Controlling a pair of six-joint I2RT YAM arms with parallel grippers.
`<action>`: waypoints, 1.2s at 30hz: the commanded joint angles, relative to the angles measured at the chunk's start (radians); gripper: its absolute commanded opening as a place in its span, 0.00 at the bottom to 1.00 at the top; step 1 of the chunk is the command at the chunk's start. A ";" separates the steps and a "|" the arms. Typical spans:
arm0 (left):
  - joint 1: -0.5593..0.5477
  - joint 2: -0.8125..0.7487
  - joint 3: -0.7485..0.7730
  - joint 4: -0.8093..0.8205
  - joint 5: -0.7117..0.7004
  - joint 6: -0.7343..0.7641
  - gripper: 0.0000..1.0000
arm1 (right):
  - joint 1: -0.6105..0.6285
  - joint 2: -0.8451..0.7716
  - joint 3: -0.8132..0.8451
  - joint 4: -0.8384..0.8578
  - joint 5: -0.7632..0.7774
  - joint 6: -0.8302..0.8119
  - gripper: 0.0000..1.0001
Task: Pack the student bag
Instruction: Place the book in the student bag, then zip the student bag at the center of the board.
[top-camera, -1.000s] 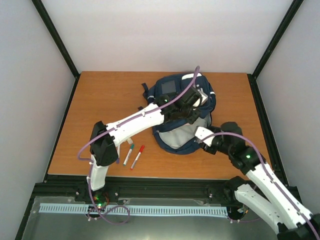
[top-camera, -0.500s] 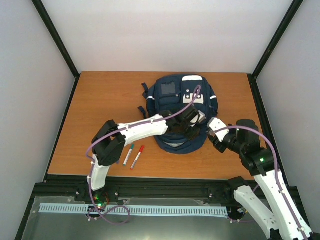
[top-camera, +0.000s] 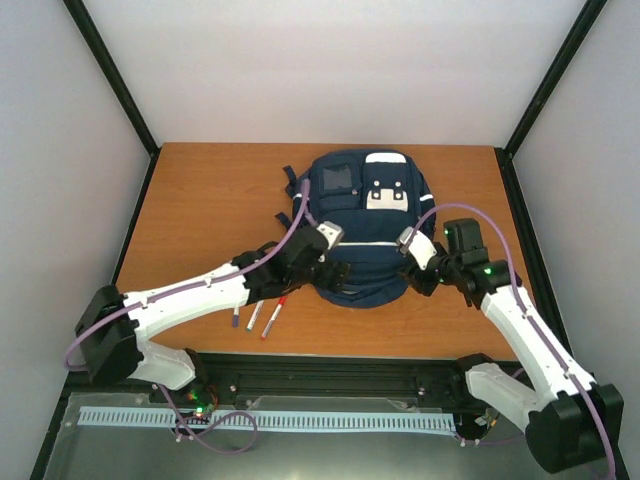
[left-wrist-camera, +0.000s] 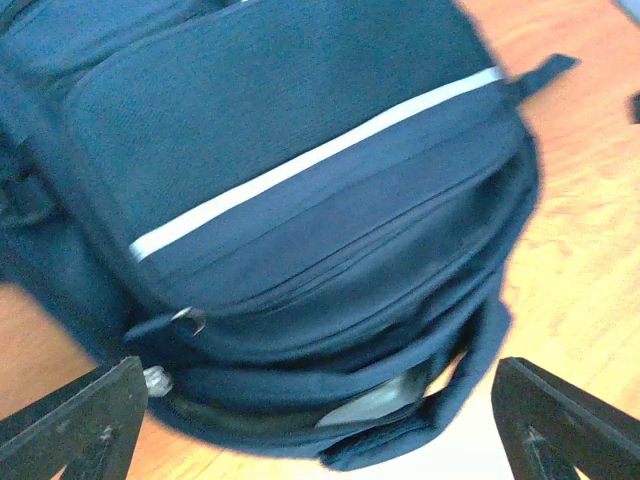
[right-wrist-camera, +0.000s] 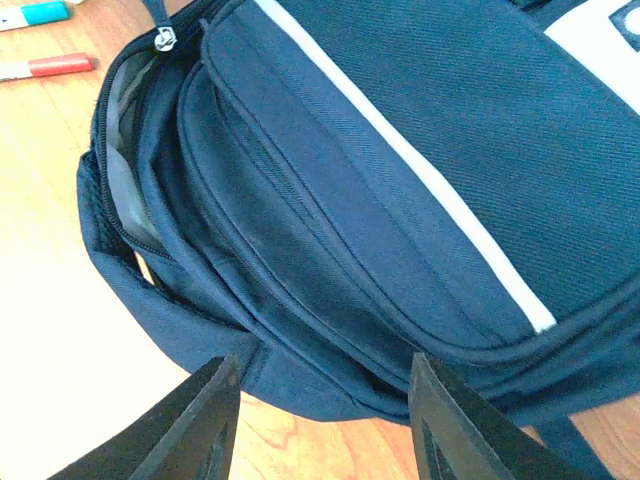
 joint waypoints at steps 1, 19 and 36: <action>0.071 -0.061 -0.118 0.017 -0.137 -0.228 0.98 | -0.005 0.087 0.069 0.062 -0.104 -0.005 0.48; 0.457 0.157 -0.305 0.471 0.576 -0.488 0.57 | 0.048 0.331 0.037 0.155 0.019 0.066 0.47; 0.456 0.113 -0.306 0.350 0.514 -0.455 0.17 | 0.048 0.356 0.033 0.148 0.030 0.055 0.46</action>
